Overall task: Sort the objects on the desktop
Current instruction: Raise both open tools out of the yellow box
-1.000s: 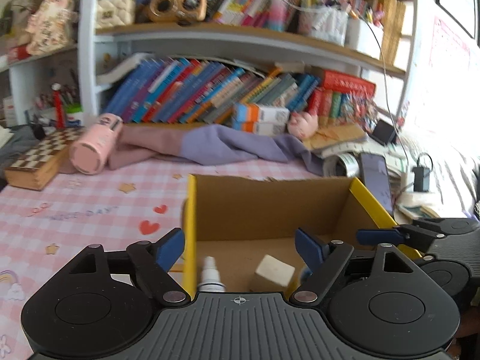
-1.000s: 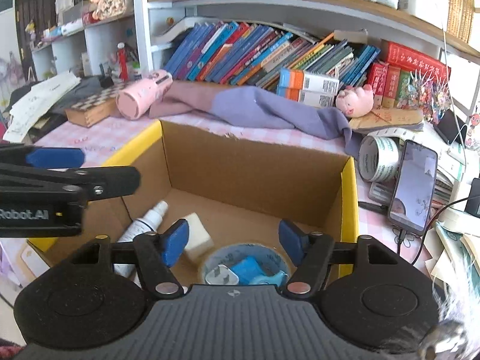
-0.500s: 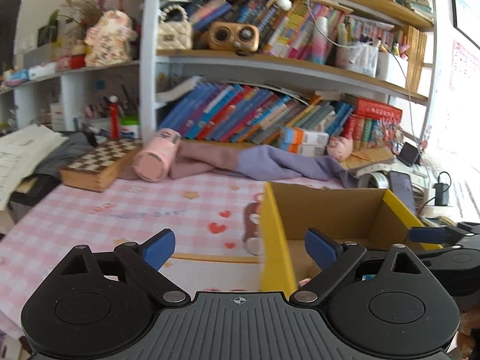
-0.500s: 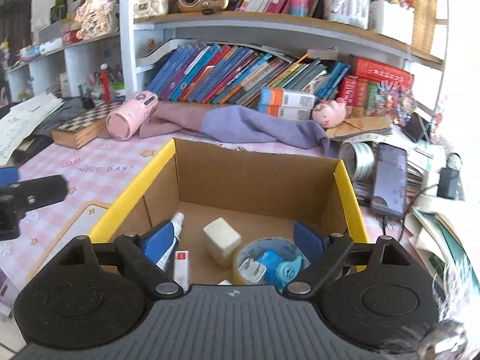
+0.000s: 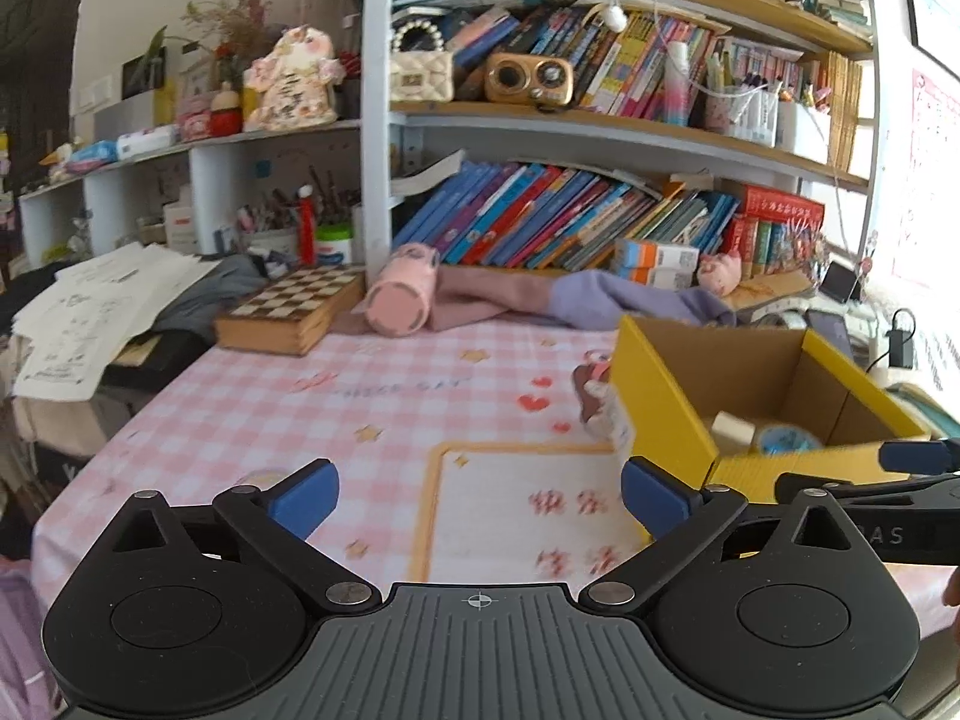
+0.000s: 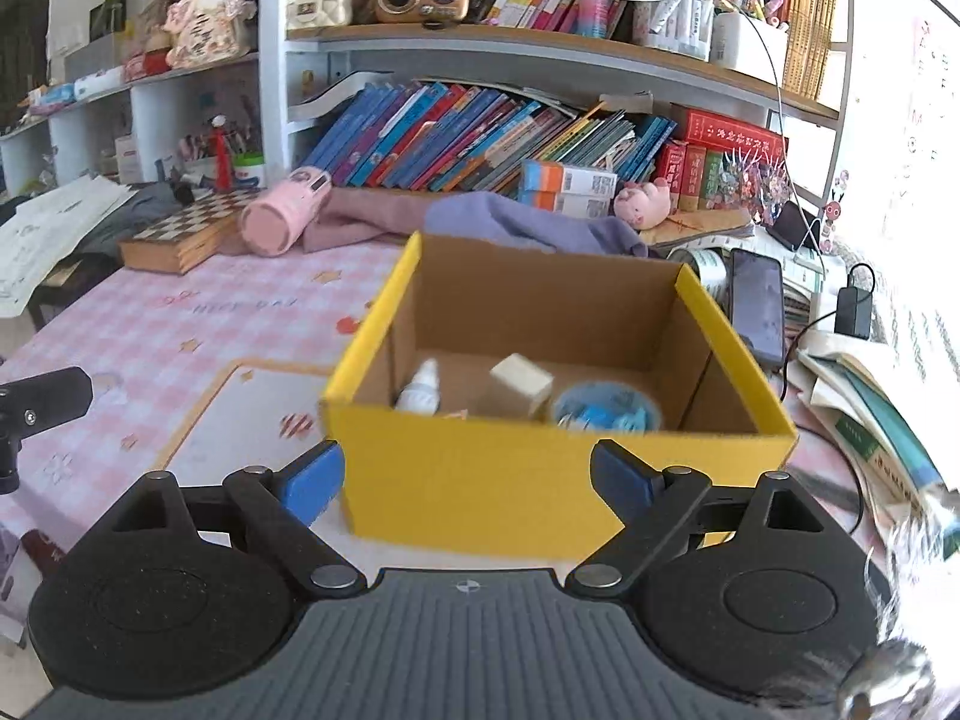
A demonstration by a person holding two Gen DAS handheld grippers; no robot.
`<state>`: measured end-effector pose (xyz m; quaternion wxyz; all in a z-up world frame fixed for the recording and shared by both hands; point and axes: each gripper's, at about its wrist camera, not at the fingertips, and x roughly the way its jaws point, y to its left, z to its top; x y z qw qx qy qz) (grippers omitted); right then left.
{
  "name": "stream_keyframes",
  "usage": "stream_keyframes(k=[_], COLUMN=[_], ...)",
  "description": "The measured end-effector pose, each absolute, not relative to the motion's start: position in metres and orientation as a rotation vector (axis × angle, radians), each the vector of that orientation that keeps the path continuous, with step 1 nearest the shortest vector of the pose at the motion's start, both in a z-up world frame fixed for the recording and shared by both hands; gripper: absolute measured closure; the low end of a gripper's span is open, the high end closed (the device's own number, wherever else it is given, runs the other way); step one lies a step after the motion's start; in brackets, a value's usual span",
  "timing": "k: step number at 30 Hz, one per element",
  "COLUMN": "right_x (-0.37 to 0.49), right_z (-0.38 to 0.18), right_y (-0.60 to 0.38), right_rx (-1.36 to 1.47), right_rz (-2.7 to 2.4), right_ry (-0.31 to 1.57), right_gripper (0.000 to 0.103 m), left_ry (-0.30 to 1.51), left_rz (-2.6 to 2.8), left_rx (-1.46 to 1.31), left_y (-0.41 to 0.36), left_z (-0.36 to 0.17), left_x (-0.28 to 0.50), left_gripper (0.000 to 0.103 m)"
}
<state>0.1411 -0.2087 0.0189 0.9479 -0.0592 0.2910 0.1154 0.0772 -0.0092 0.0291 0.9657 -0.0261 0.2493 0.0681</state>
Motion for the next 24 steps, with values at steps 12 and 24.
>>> stream_keyframes(k=[12,24], right_x=[0.08,0.082], right_z=[-0.002,-0.01], right_y=[-0.196,-0.194], right_rx=[-0.101,-0.111], right_rz=[0.198,0.215], right_ry=[0.654,0.696], right_gripper=[0.012,0.006], left_ry=[0.643,0.706], left_rz=[0.11,0.074], left_rx=[-0.01,0.016], left_y=[0.001,-0.007], left_z=[0.004,-0.007], left_x=[0.039,0.042], left_gripper=[0.0,0.0])
